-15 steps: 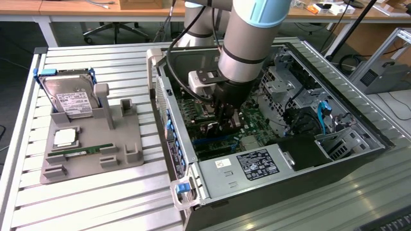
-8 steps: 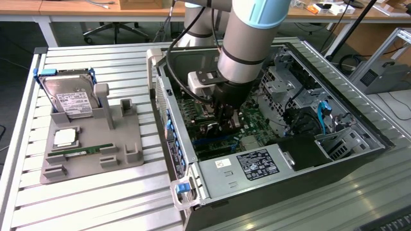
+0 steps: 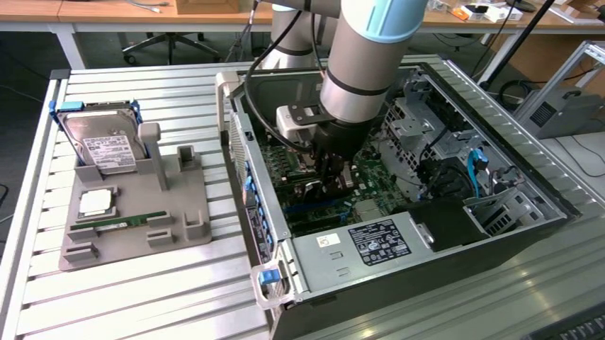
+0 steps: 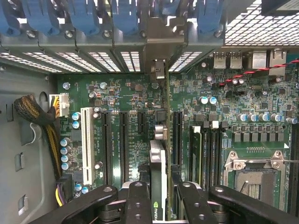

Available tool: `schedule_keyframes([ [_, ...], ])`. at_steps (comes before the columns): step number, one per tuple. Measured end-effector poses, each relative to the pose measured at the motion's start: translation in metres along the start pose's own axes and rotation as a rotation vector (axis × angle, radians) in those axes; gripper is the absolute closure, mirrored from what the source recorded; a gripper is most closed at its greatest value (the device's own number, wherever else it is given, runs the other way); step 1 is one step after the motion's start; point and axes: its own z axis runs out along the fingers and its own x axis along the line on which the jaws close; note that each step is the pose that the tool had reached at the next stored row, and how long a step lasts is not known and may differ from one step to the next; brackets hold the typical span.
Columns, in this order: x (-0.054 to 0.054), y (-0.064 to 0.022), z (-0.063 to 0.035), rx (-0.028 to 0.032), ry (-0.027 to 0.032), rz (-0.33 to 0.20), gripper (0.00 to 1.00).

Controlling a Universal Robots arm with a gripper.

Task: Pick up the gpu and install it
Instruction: 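Insert the gpu into the slot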

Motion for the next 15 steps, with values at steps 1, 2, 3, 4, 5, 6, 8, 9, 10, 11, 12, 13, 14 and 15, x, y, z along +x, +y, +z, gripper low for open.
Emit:
schedule_keyframes([
  [1,0.0,0.0,0.0,0.0,-0.0001,0.0,0.73],
  [2,0.0,0.0,0.0001,0.0001,-0.0002,0.0,0.73],
  [3,0.0,0.0,0.0001,0.0001,-0.0002,0.0,0.73],
  [4,0.0,0.0,0.0001,0.0001,-0.0001,0.0,0.73],
  [5,0.0,0.0001,0.0005,0.0008,-0.0001,0.0,0.73],
  [6,0.0,0.0001,0.0006,0.0009,0.0,0.0,0.73],
  [8,0.0,0.0001,0.0007,0.0011,-0.0001,0.0,0.73],
  [9,0.0,0.0001,0.0007,0.001,-0.0002,0.0,0.73],
  [10,0.0,0.0001,0.0007,0.001,-0.0001,0.0,0.73],
  [11,0.0,0.0001,0.0007,0.0012,-0.0001,0.0,0.73],
  [12,0.0,0.0002,0.0007,0.0016,-0.0002,0.0,0.73],
  [13,0.0,0.0002,0.0008,0.0023,-0.0001,0.0,0.73],
  [14,0.0,0.0002,0.001,0.003,-0.0001,0.0,0.73],
  [15,0.0,0.0002,0.0011,0.0037,0.0,0.0,0.73],
])
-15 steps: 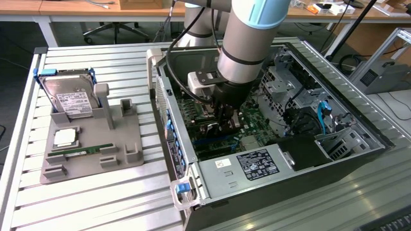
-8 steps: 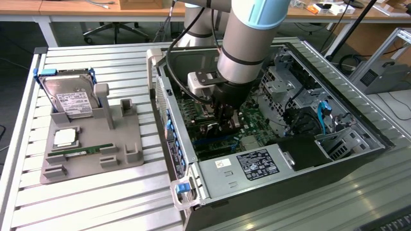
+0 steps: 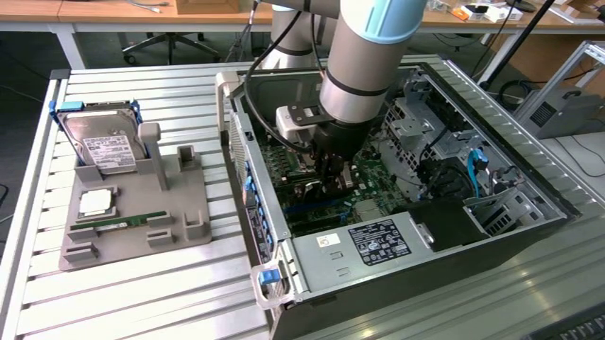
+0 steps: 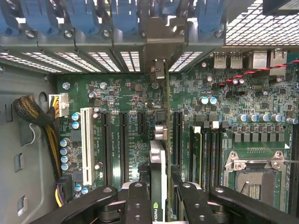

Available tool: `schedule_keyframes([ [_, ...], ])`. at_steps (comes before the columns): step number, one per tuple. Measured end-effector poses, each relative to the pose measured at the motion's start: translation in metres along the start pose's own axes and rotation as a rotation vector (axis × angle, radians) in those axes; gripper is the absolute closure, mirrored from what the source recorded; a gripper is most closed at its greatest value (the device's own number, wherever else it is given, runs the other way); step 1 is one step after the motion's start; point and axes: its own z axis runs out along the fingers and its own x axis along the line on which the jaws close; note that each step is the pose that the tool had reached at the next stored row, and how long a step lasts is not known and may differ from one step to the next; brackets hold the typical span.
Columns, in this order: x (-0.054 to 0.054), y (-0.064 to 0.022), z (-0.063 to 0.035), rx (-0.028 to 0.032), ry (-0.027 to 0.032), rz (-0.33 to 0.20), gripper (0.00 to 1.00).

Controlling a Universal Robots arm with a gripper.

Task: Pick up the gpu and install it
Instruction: 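Insert the gpu into the slot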

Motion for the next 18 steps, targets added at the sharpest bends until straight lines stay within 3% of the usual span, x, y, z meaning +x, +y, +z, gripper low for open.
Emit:
schedule_keyframes([
  [18,-0.0001,0.0,-0.0032,0.0001,-0.0001,0.0,0.73],
])
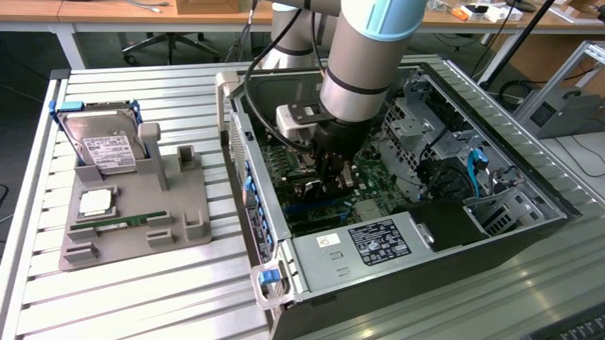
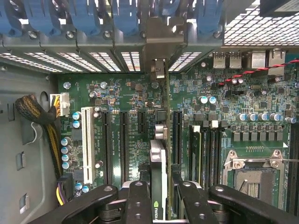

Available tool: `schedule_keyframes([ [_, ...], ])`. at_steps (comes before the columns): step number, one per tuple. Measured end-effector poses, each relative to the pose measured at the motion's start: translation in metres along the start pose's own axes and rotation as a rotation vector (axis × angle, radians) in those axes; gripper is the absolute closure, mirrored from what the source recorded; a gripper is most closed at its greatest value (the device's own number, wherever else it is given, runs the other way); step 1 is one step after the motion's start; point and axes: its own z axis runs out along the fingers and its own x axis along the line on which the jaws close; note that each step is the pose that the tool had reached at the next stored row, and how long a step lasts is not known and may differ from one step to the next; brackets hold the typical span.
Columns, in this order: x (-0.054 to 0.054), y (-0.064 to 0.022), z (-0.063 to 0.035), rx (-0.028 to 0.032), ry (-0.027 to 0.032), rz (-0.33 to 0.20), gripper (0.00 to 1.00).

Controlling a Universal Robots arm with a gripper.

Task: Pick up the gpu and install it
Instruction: 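Insert the gpu into the slot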

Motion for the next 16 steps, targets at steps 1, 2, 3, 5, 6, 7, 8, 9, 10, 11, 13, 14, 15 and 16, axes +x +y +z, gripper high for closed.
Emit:
schedule_keyframes([
  [1,0.0001,0.0,0.0001,0.0001,-0.0002,0.0,0.73],
  [2,0.0001,0.0,0.0002,0.0002,-0.0003,0.0,0.73],
  [3,0.0001,0.0,0.0001,0.0001,-0.0001,0.0,0.73],
  [5,0.0003,0.0001,0.0008,0.0002,-0.0003,0.0,0.73],
  [6,0.0003,0.0001,0.0013,0.0001,-0.0001,0.0,0.73],
  [7,0.0003,0.0002,0.0017,0.0,0.0001,0.0,0.73],
  [8,0.0003,0.0002,0.0022,-0.0001,0.0002,0.0,0.73],
  [9,0.0003,0.0002,0.0027,0.0,0.0001,0.0,0.73],
  [10,0.0003,0.0003,0.0033,0.0,0.0001,0.0,0.73],
  [11,0.0004,0.0003,0.0036,0.0,0.0001,0.0,0.73],
  [13,0.0003,0.0003,0.0047,0.0003,-0.0005,0.0,0.73],
  [14,0.0004,0.0004,0.0046,0.0001,-0.0002,0.0,0.73],
  [15,0.0004,0.0003,0.0047,0.0001,-0.0001,0.0,0.73],
  [16,0.0004,0.0004,0.0046,0.0001,-0.0001,0.0,0.73],
])
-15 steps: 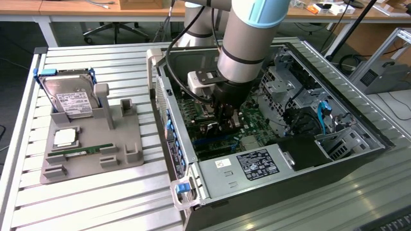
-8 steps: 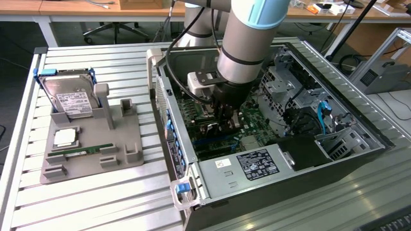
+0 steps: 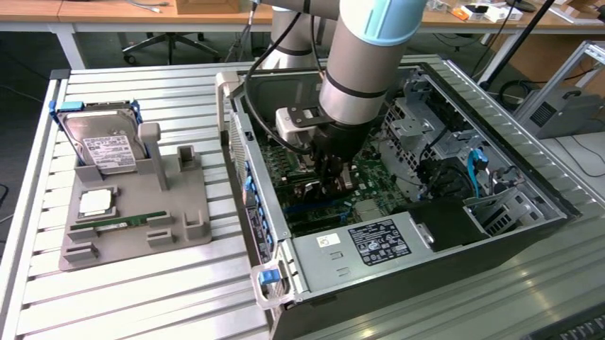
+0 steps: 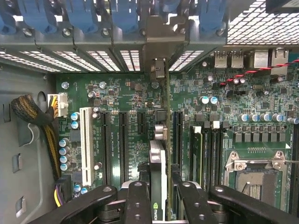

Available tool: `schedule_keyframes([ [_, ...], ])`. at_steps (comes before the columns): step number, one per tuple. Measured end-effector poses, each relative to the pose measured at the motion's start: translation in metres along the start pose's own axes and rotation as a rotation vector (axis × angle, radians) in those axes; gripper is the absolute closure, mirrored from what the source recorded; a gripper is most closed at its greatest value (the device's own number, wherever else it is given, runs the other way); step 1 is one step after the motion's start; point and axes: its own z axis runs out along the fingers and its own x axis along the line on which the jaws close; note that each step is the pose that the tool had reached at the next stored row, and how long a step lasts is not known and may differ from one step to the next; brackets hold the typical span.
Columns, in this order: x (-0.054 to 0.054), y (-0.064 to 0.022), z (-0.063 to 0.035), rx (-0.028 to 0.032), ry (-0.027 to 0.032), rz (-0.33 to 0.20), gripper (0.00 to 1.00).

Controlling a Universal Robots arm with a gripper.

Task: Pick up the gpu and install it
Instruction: 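Insert the gpu into the slot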

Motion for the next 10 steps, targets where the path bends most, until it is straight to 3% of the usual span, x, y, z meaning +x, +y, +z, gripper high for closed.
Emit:
schedule_keyframes([
  [10,0.0,0.0,-0.0001,0.0001,-0.0002,0.0,0.73],
])
